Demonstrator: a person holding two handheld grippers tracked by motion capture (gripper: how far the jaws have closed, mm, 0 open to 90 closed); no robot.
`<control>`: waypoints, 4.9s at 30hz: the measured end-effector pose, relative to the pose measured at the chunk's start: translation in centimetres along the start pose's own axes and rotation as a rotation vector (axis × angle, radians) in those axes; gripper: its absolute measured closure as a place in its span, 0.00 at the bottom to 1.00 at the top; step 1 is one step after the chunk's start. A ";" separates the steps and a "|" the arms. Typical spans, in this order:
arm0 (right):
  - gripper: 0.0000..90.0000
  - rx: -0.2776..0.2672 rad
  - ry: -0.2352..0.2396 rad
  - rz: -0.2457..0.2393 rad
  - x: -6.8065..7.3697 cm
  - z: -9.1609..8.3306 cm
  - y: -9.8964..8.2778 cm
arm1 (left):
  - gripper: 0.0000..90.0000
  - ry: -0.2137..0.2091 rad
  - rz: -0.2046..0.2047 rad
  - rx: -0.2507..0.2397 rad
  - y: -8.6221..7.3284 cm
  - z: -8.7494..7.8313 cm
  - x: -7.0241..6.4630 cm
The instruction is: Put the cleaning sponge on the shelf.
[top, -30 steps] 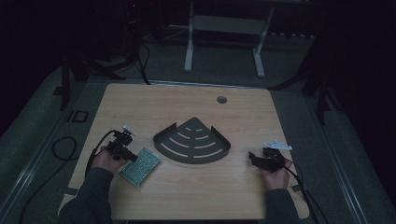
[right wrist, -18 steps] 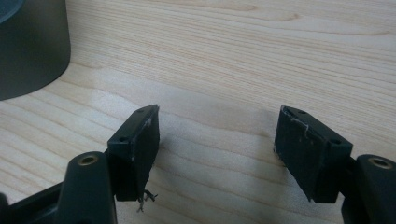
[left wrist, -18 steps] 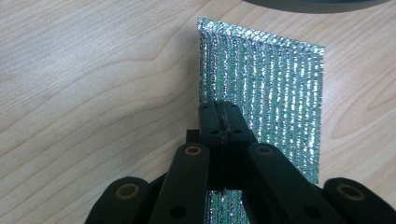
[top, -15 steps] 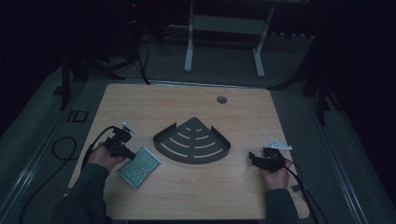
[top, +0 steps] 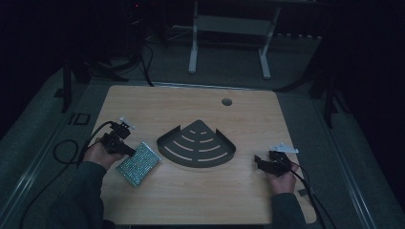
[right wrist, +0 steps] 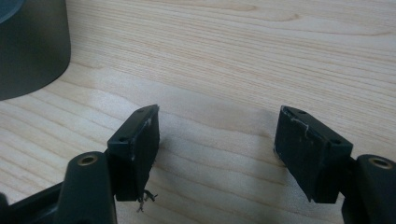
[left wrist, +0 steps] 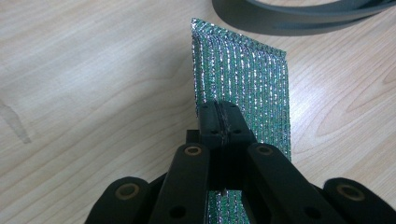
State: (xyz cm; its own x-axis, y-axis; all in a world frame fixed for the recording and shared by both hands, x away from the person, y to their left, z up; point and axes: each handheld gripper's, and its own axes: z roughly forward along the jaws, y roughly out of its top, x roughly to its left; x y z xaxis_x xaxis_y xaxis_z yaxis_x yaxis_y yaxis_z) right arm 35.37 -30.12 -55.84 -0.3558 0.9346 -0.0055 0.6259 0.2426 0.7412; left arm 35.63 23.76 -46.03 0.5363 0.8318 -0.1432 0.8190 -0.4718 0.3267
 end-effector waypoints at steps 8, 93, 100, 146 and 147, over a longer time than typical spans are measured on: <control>0.34 0.001 0.001 0.000 0.0 0.0 0.0 | 1.00 0.012 0.009 -0.023 0.5 -0.9 -0.1; 0.33 0.001 0.007 -0.007 -0.1 0.1 0.1 | 1.00 0.041 0.185 -0.165 12.3 -2.3 -5.2; 0.33 0.002 0.007 -0.006 -0.1 0.1 0.1 | 1.00 0.040 0.202 -0.173 12.7 -1.4 -5.4; 0.33 0.002 0.008 -0.006 -0.1 0.1 0.1 | 1.00 0.068 0.277 -0.130 14.3 3.1 -6.0; 0.33 0.002 0.008 -0.006 -0.1 0.1 0.1 | 1.00 0.068 0.277 -0.129 14.3 3.3 -6.0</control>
State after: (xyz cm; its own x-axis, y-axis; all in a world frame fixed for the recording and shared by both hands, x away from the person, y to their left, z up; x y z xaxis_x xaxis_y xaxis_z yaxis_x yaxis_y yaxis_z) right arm 35.58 -30.14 -55.83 -0.3651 0.9310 -0.0046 0.6252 0.2488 0.7397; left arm 44.82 11.05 -43.55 0.7172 0.6963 0.0293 0.6085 -0.6461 0.4607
